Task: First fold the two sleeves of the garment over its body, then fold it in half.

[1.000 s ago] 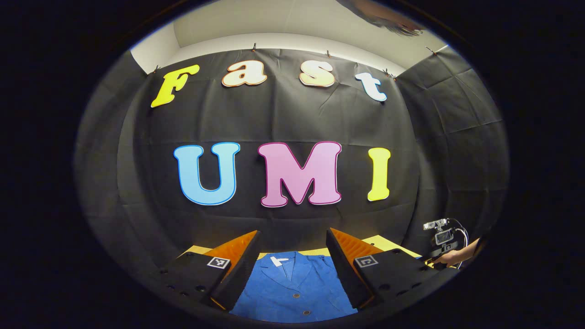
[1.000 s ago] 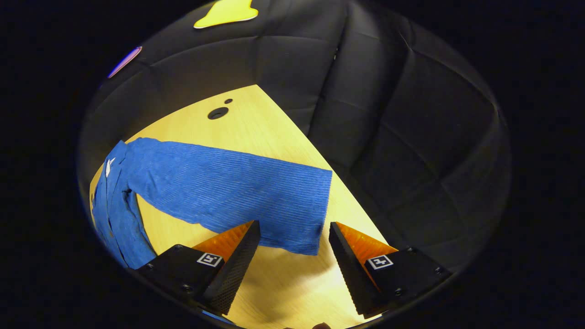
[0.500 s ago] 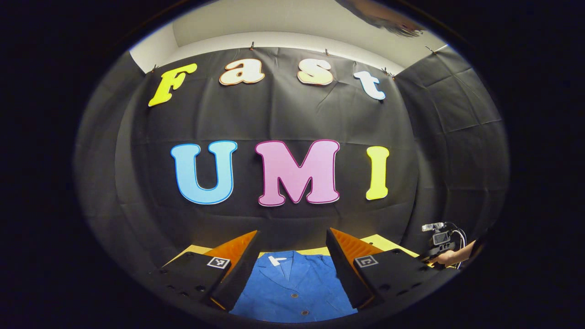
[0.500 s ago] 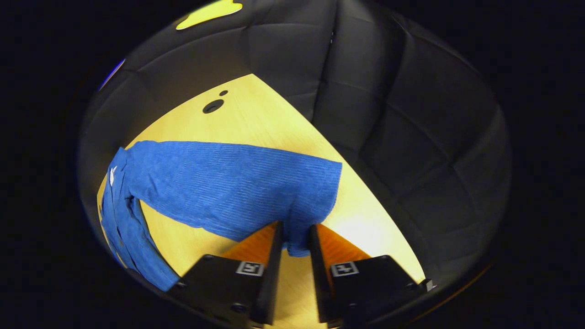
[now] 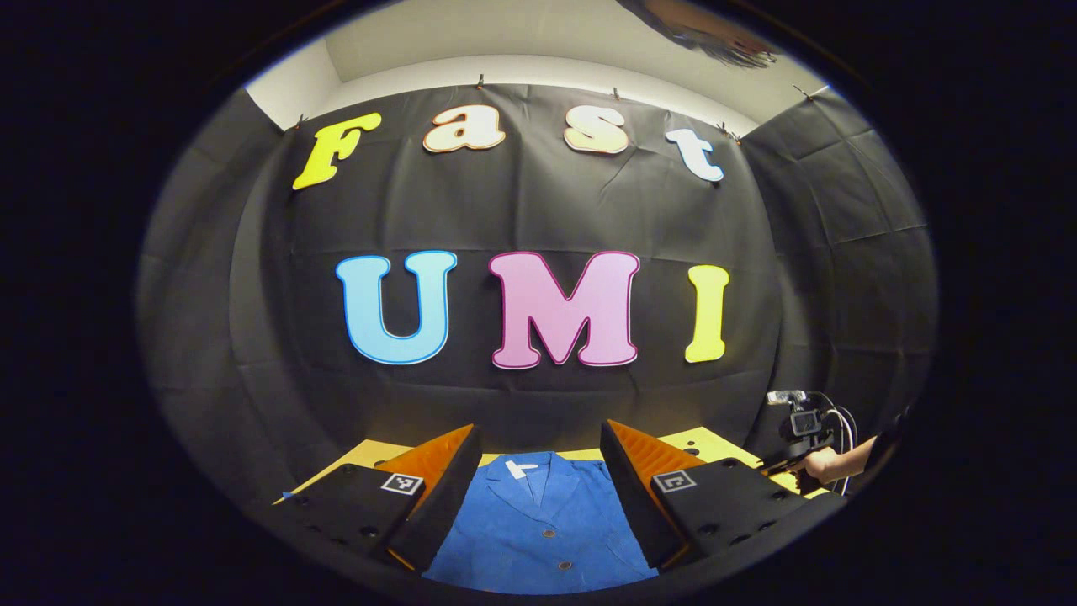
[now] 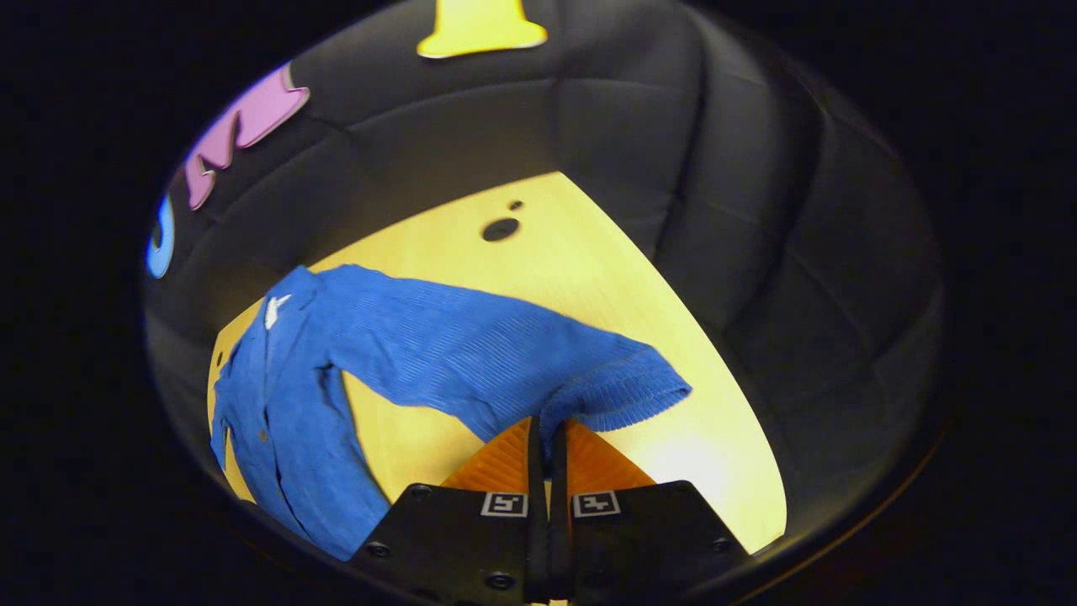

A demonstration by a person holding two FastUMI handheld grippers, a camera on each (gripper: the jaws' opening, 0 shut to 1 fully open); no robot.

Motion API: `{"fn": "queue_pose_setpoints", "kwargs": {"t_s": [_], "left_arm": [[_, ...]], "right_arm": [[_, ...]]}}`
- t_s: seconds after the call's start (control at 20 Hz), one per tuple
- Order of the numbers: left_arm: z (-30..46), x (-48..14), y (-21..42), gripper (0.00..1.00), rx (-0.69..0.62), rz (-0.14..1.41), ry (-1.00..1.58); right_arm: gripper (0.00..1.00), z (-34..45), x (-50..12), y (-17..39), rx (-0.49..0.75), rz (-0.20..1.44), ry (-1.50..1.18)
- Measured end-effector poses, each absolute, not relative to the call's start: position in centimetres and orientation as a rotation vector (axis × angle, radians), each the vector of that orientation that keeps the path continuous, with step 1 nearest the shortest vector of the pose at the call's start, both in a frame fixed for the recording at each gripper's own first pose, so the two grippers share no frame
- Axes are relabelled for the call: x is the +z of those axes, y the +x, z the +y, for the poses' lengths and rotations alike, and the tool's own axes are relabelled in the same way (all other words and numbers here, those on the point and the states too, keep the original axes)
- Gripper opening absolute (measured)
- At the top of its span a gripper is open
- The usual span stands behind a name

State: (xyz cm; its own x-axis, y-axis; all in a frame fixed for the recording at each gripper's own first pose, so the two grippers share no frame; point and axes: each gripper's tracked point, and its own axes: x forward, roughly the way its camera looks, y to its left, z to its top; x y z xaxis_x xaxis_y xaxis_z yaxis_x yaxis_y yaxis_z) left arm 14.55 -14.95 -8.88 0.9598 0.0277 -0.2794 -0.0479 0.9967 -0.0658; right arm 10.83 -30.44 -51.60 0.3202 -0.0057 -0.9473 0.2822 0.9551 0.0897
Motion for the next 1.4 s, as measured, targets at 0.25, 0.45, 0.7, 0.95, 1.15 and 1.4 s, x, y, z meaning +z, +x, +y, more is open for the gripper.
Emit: {"fn": "queue_pose_setpoints", "kwargs": {"t_s": [0.25,0.45,0.7,0.95,1.15,1.4], "left_arm": [[-13.0,-9.0,13.0,0.81,0.092,0.291,-0.060],[-10.1,-8.4,11.6,0.81,0.161,0.290,-0.083],[-5.6,-8.9,8.7,0.81,0.239,0.314,-0.066],[-0.6,-9.6,4.5,0.81,0.328,0.338,-0.161],[3.2,-12.2,1.6,0.81,0.398,0.371,-0.224],[6.6,-14.9,-0.1,0.81,0.441,0.388,-0.276]], "right_arm": [[0.05,-21.9,-48.5,18.1,-0.037,1.158,0.269],[0.05,-11.2,-46.3,21.4,0.127,1.125,0.267],[0.05,3.8,-45.7,21.8,0.292,1.138,0.318],[0.00,16.3,-46.7,19.7,0.387,1.182,0.378],[0.12,22.0,-47.9,21.2,0.366,1.120,0.498],[0.97,21.7,-47.6,22.3,0.291,1.057,0.518]]}}
